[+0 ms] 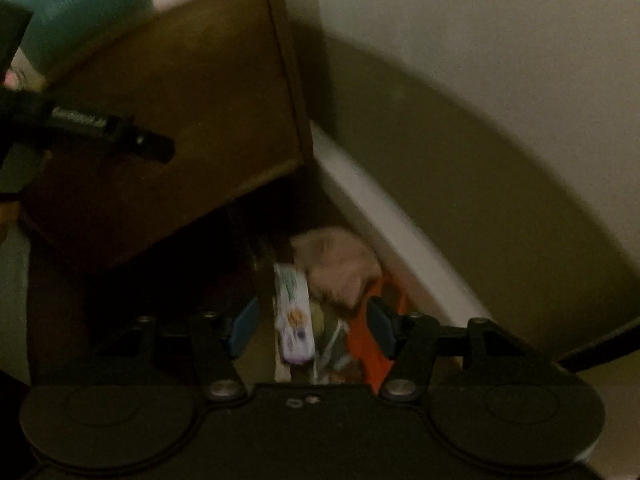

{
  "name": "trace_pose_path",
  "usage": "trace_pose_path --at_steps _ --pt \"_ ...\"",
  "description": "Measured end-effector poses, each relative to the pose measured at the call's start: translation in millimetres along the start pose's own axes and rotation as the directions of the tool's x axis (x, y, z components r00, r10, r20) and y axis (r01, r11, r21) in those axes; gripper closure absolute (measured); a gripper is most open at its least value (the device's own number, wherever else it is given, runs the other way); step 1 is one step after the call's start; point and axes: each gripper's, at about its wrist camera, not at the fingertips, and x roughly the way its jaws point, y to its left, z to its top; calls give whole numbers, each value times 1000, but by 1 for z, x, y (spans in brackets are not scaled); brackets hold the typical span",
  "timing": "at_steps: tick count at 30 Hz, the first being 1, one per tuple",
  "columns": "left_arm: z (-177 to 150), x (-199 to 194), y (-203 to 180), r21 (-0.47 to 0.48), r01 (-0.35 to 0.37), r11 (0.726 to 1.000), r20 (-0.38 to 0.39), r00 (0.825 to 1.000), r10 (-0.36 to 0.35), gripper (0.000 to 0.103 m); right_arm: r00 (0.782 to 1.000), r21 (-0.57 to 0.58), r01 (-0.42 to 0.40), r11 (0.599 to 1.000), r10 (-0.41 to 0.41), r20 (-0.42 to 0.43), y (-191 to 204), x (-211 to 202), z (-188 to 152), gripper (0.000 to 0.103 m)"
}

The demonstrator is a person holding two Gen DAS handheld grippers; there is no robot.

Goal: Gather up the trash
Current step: 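Lower both tools back toward the wrapper and orange net on the floor, then grasp the green snack wrapper with the left tool while the right tool grasps the orange net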

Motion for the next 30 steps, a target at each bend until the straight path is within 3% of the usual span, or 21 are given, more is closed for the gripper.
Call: trace_pose_path --at_steps 2,10,18,23,26,30 --pt "-9 32 -4 8 -27 1000 -34 999 27 0 999 -4 11 1000 -11 -35 -2 26 -12 44" --pt "-53 141 -25 67 -7 998 -201 979 20 0 973 64 32 997 -17 -228 -41 109 -75 44" --pt "-77 244 -31 -31 -12 999 -369 929 0 1 929 101 68 993 -26 -369 -63 182 -116 44" --pt "-86 288 -36 -81 -33 996 -423 906 -5 1 920 147 100 984 -35 -391 -73 205 -122 44" --pt "-86 306 -34 -110 -51 993 -431 902 -2 1 923 257 129 958 -20 -385 -84 206 -126 44" --pt "-91 318 -30 -135 -81 988 -455 891 11 1 925 411 210 887 -43 -378 -96 211 -126 44"
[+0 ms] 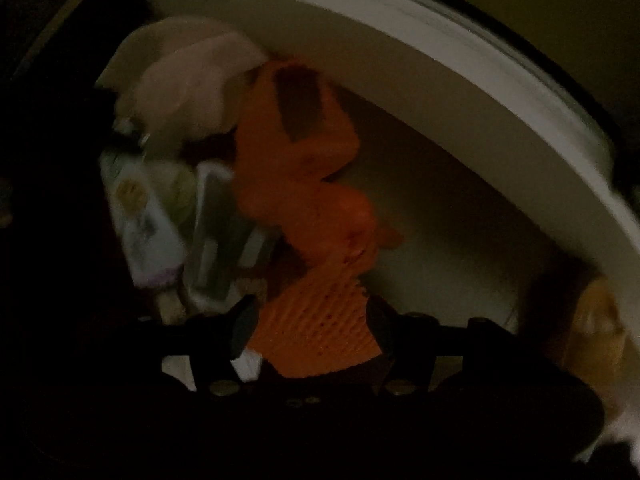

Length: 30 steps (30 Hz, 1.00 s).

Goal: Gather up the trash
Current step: 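Grasp the green snack wrapper with the left tool while the right tool grasps the orange net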

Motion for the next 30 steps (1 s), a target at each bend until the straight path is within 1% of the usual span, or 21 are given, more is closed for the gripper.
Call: trace_pose_path --at_steps 2,4,6,9,10,11,12,13,14,15,16,17,18,20,22,23,25,27,30 --pt "-1 6 3 -19 -2 1000 -13 1000 2 1 1000 70 16 997 -16 4 -2 5 3 44" --pt "-2 11 4 -31 -2 1000 -25 1000 1 1 1000 136 20 991 -19 -9 -3 12 4 44" --pt "-2 15 6 -50 14 999 -39 999 -16 1 999 205 38 978 -34 -20 -6 18 3 44" --pt "-3 21 9 -73 35 997 -53 998 -39 2 997 288 57 956 -41 -61 -14 27 0 44" --pt "-4 23 10 -75 37 997 -54 998 -41 5 997 307 60 950 -40 -72 -16 28 -1 46" --pt "-4 25 11 -77 39 996 -59 997 -43 16 996 322 59 945 -35 -79 -18 29 -2 46" --pt "-5 27 12 -83 43 996 -70 996 -49 23 996 339 49 940 -22 -84 -21 30 -3 46" --pt "-5 30 14 -95 49 994 -84 995 -57 37 996 352 39 935 -9 -86 -23 30 -3 47" --pt "-3 31 18 -110 53 992 -98 993 -64 45 996 361 29 932 2 -85 -24 30 -4 47" --pt "-3 33 20 -125 58 990 -108 992 -72 48 996 364 21 931 11 -84 -26 31 -4 51" --pt "-4 33 23 -139 64 988 -109 991 -79 54 996 362 19 932 14 -88 -27 31 -3 69" --pt "-5 33 24 -142 64 988 -107 991 -79 59 995 361 16 932 20 -94 -28 32 -3 81" --pt "-5 32 24 -139 63 988 -106 991 -78 62 994 367 12 930 28 -105 -30 33 -3 92" --pt "-6 29 25 -127 64 990 -104 992 -77 73 992 377 6 926 41 -116 -34 32 -4 96" --pt "-6 23 25 -122 68 990 -100 992 -80 77 993 362 6 932 36 -111 -36 28 -7 96" --pt "-7 22 26 -113 75 991 -99 991 -86 82 993 347 10 938 31 -113 -37 25 -8 96" --pt "-10 18 25 -82 64 995 -100 992 -72 92 994 334 -3 943 41 -105 -39 17 -11 97" --pt "-14 12 27 -64 65 996 -103 992 -72 95 995 311 -12 950 42 -90 -40 6 -14 97" --pt "-23 -4 26 -11 59 998 -76 995 -60 96 997 285 -38 958 57 -57 -37 -8 -18 97"
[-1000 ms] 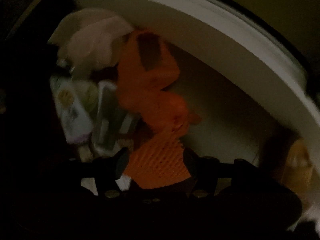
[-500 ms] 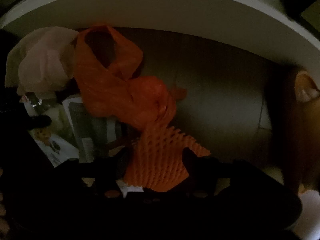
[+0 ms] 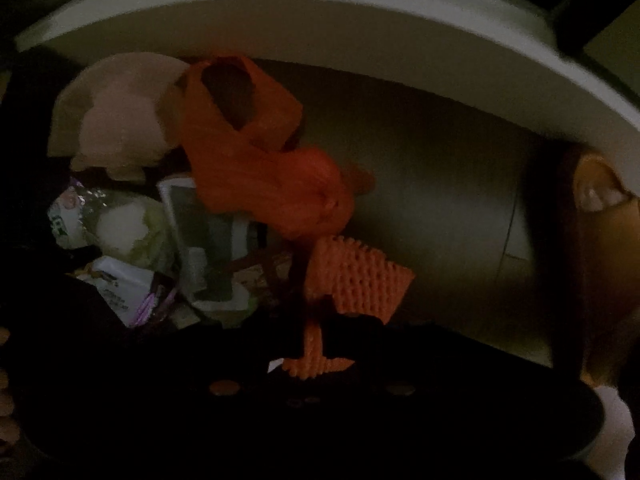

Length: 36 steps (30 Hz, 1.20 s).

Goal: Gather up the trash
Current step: 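Grasp the green snack wrapper with the left tool while the right tool grasps the orange net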

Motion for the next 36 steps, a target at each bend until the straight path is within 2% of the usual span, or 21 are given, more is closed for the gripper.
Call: trace_pose_path --at_steps 7,18,25,30,36 --pt "-22 -35 5 40 -37 998 45 998 36 96 997 -104 -44 994 50 63 18 -35 -1 97" --pt "-37 -78 21 63 -24 998 78 997 19 96 975 -276 -148 950 186 118 70 -64 8 97" --pt "-42 -126 23 51 19 999 135 991 -26 96 960 -393 -154 907 232 159 91 -118 9 97" --pt "-48 -181 27 24 72 997 209 975 -75 96 939 -478 -159 864 282 197 108 -171 -1 97" --pt "-62 -262 28 26 134 991 310 941 -135 96 915 -572 -154 806 334 224 132 -246 -18 97"
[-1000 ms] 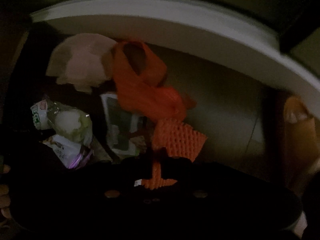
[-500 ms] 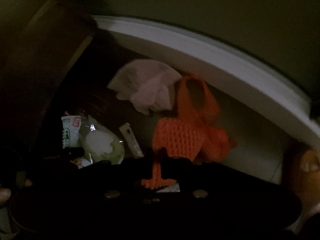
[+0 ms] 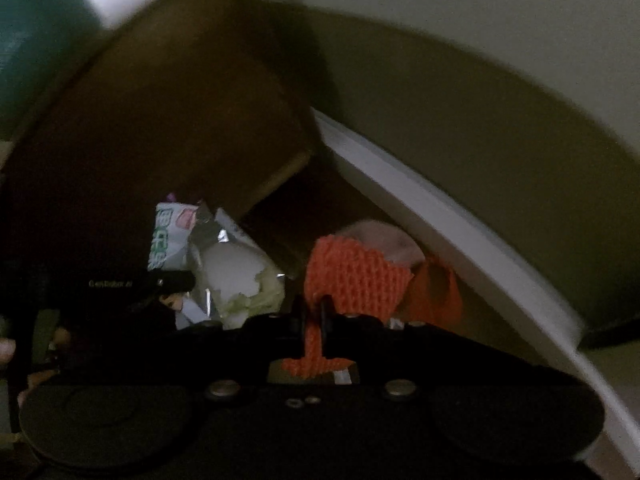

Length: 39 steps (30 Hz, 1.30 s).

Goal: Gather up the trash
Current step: 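Grasp the green snack wrapper with the left tool while the right tool grasps the orange net, then lift the wrapper and orange net up toward the teal bin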

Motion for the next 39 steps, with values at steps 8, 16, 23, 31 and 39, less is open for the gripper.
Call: trace_pose_path --at_steps 8,16,23,31,39 --pt "18 -121 -16 -14 75 997 161 984 -72 96 993 -134 -13 991 28 112 53 -102 37 97" --pt "21 -225 -32 10 136 991 277 951 -134 96 980 -227 -59 972 99 171 107 -174 46 97" --pt "14 -284 -49 34 181 983 355 917 -181 96 955 -271 -123 955 188 229 153 -216 57 98" --pt "32 -352 -58 48 200 979 461 865 -199 97 913 -304 -153 940 252 320 192 -259 90 98" --pt "77 -424 -57 72 148 986 580 798 -162 97 869 -430 -93 898 284 404 250 -293 155 98"
